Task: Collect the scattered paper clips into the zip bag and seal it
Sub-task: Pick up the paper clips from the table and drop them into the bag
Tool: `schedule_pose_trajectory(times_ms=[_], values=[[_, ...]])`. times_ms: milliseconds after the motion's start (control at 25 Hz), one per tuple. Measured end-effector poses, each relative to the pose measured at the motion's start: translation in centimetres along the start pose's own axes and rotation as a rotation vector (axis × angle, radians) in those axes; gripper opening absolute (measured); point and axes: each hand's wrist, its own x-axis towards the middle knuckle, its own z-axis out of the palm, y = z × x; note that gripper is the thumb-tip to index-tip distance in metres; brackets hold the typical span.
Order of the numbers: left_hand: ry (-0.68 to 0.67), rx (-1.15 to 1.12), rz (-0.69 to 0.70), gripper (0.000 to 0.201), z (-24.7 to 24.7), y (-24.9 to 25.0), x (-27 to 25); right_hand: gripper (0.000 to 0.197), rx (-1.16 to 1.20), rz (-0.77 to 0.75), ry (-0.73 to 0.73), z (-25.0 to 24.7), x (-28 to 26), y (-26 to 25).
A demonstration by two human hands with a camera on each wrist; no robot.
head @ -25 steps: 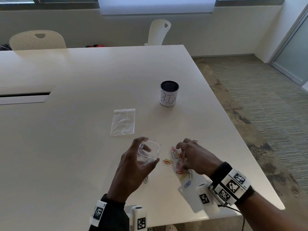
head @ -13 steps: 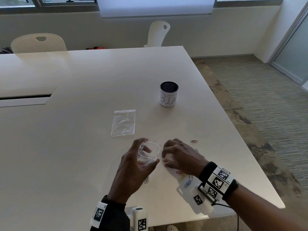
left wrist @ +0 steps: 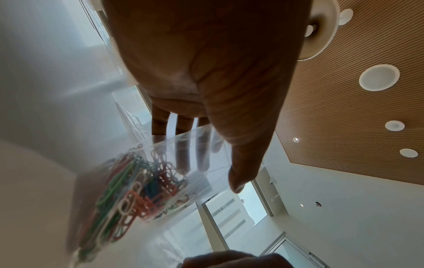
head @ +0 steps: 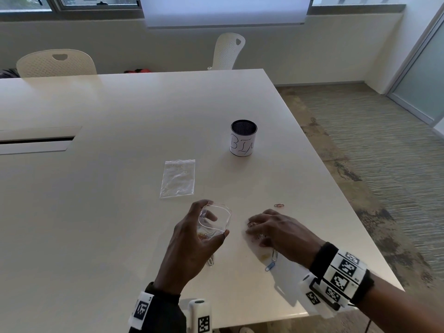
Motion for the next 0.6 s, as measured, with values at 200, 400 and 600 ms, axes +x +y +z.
schedule_pose_trajectory(times_ms=[200,400,600], values=[[-0.002,0.008,-0.002,0.059,0.0,0.1,0.1,0.022,-0.001,0.009,0.108,1.0,0.0,-0.7],[-0.004,0.003,-0.005,0.062,0.1,0.0,0.0,0.019,-0.048,0.042,0.111,1.1,1.2,-0.9],[-0.005,-0.009,-0.018,0.062,0.1,-0.1,-0.1,0.015,0.159,0.135,0.158,-0.5,1.8,-0.4]])
